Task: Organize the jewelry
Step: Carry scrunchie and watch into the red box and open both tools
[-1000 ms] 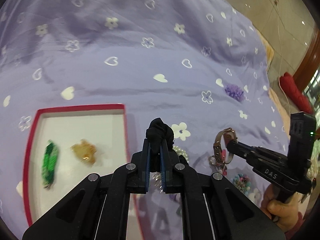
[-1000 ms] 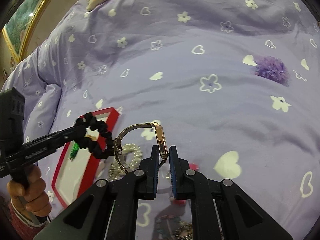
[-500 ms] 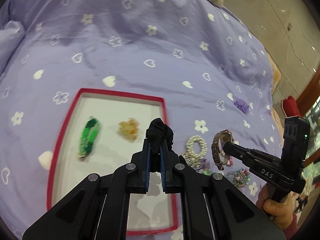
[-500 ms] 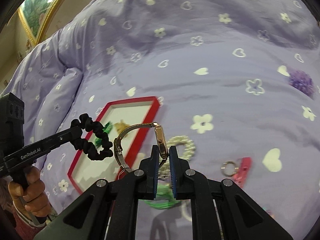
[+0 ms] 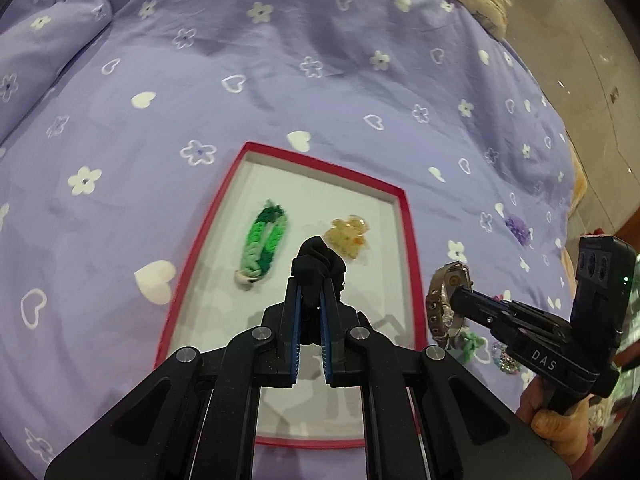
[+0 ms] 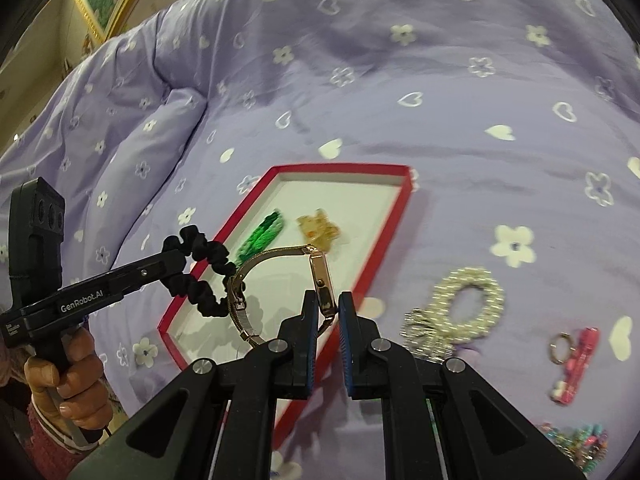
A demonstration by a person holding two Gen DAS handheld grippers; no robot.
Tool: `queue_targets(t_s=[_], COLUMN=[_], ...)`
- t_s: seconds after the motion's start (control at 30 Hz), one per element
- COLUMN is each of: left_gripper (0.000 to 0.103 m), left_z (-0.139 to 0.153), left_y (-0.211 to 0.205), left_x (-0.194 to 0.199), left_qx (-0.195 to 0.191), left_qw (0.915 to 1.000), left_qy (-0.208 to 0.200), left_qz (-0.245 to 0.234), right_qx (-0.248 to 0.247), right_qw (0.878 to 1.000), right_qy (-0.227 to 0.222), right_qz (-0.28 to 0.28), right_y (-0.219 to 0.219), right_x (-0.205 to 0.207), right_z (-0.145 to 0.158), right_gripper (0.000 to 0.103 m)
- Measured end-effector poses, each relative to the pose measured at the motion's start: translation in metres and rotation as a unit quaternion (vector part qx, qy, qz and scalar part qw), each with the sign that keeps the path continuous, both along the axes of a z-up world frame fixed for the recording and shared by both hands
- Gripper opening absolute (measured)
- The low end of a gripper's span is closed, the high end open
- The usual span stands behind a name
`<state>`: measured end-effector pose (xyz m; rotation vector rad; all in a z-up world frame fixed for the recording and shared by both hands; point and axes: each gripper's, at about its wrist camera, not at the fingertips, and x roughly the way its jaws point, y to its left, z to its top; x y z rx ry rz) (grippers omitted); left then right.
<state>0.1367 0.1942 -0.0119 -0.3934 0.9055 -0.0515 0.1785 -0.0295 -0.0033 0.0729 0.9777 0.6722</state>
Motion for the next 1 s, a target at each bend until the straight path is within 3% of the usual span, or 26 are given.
queue_targets(t_s=[0.3, 0.63, 1.0], left_gripper=[0.007, 0.007, 0.012], left_z=[-0.027, -0.060, -0.068], left_y=[0.019, 0.029, 0.029], left_x=[0.019, 0.039, 0.042], left_qx=[-0.024, -0.008, 0.017], left_qw=[0.9994, 0.9983, 0.9973], left_qy=[0.021, 0.053, 0.068], left_qz=[0.009, 0.020, 0.023], right_qx=[-0.036, -0.111, -0.121], right_qw=[0.999, 0.992, 0.990], right_qy=[0.009, 0.017, 0.021], right_qz=[0.031, 0.062, 0.067], right_y=[0.044, 0.075, 0.082], right_x=[0.017, 0.033, 0.035], right_z=[-0.018, -0.045, -0.053], right_gripper=[0.010, 0.010, 0.012])
